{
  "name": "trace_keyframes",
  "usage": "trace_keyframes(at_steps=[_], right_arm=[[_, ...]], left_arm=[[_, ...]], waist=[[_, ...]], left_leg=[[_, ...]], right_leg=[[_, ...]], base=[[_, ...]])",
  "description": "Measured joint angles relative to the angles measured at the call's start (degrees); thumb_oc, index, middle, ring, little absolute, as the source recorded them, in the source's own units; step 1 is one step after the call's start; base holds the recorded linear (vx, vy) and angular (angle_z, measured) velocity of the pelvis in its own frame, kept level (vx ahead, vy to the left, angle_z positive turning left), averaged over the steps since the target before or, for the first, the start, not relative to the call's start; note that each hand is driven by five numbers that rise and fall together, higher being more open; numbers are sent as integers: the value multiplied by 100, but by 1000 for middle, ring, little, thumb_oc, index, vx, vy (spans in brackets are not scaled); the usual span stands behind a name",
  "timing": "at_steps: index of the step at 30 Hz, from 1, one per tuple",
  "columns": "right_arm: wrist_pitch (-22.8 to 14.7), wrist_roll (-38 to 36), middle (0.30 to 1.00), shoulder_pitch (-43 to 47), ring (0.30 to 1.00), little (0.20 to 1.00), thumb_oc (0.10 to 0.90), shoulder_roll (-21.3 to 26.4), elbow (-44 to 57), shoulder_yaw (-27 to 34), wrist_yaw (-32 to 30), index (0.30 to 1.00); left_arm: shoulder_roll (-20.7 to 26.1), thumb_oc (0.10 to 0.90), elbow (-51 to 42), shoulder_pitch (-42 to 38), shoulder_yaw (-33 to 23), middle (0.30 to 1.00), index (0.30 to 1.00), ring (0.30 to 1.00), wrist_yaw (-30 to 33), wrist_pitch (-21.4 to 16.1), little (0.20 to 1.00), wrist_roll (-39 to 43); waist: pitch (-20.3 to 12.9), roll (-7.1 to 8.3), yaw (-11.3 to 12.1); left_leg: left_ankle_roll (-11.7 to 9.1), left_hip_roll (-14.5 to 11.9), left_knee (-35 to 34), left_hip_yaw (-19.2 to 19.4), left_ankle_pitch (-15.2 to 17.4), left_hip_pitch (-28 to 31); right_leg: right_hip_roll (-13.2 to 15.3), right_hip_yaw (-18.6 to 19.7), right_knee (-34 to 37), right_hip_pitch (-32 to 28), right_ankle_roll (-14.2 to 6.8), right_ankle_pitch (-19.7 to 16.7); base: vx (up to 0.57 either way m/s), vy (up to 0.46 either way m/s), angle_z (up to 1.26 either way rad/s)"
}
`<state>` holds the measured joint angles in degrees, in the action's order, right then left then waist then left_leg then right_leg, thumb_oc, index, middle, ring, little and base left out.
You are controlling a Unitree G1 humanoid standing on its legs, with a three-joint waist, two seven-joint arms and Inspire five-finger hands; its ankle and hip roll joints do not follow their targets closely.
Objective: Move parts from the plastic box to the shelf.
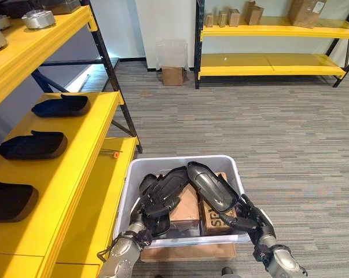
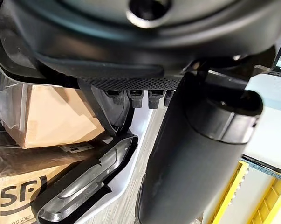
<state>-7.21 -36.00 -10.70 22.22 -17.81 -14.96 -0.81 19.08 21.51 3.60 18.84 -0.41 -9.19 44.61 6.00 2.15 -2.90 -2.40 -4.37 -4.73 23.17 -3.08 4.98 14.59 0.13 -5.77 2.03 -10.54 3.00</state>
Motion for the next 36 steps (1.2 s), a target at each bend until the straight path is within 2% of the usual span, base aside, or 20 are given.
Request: trace_keyframes(at_steps=[5,8,12,13,15,16,21,23,28,29,36], right_arm=[[-2,185,1000,-37,1000,1000,900,226,283,12,-4,1000],[-20,985,1000,-12,1000,1000,900,775,1282,360,0,1000],[-123,1638,1000,446,1000,1000,900,1277,1346,724,-7,1000],[-128,1764,1000,484,1000,1000,900,1433,1364,725,-4,1000],[-118,2280,1000,704,1000,1000,900,2114,1363,713,83,1000],[-119,2443,1000,811,1000,1000,900,2296,1362,716,85,1000],[-123,2929,1000,1602,1000,1000,900,2668,1271,614,112,1000],[-130,3180,1000,2002,1000,1000,900,2912,1266,271,114,1000],[-161,3526,1000,2668,1000,1000,900,2994,1291,-297,293,1000],[-139,3707,1000,2896,1000,1000,900,3055,1281,-622,375,1000],[-101,3957,1000,3417,1000,1000,900,2924,1269,-1145,630,1000]], left_arm=[[-36,900,-13,138,-18,1000,1000,1000,-4,6,1000,-3],[-106,900,-22,301,-114,1000,1000,1000,-58,46,1000,-56],[-103,900,-21,428,-102,1000,1000,1000,-257,71,1000,-109],[-103,900,-22,431,-85,1000,1000,1000,-296,80,1000,-114],[-83,900,-82,430,-59,1000,1000,1000,-427,127,1000,-112],[-63,900,-122,439,-52,1000,1000,1000,-449,157,1000,-113],[16,900,-154,425,80,1000,1000,1000,-640,185,1000,-102],[46,900,-182,423,144,1000,1000,1000,-672,184,1000,-99],[63,900,-263,297,137,1000,1000,1000,-693,189,1000,-92],[110,900,-366,213,143,1000,1000,1000,-693,186,1000,-93],[313,900,-455,-400,161,1000,1000,1000,-671,175,1000,-93]], waist=[[-128,-76,0],[-173,-136,15],[-184,-136,20],[-195,-148,18],[-200,-159,39],[-200,-160,44],[-163,-208,172],[-89,-264,259],[432,-335,415],[645,-317,453],[1381,-227,490]], left_leg=[[-23,-89,1,-79,-17,-23],[-83,-197,0,-179,-58,-105],[-128,-263,-1,-226,-89,-152],[-139,-263,0,-243,-97,-185],[-140,-265,1,-319,-148,-328],[-141,-279,1,-331,-166,-382],[-146,-319,2,-473,-245,-600],[-153,-323,1,-470,-263,-691],[-133,-351,5,-482,-368,-967],[-118,-366,6,-480,-407,-1088],[-93,-374,7,-457,-453,-1312]], right_leg=[[-59,-238,312,-198,17,-159],[-170,-399,683,-380,76,-331],[-240,-457,882,-463,113,-430],[-241,-477,911,-456,112,-449],[-250,-557,1065,-453,119,-570],[-263,-569,1065,-411,125,-583],[-307,-727,1070,-270,143,-596],[-303,-736,1089,-168,151,-608],[-346,-738,1064,75,181,-722],[-360,-725,1047,216,192,-754],[-360,-685,795,585,200,-740]], base=[[53,-68,8],[45,-99,11],[11,-47,6],[-10,-45,15],[-7,-33,15],[-25,-40,9],[-48,-38,13],[-67,-29,3],[-112,-32,-1],[-124,-7,-3],[-99,2,-3]])
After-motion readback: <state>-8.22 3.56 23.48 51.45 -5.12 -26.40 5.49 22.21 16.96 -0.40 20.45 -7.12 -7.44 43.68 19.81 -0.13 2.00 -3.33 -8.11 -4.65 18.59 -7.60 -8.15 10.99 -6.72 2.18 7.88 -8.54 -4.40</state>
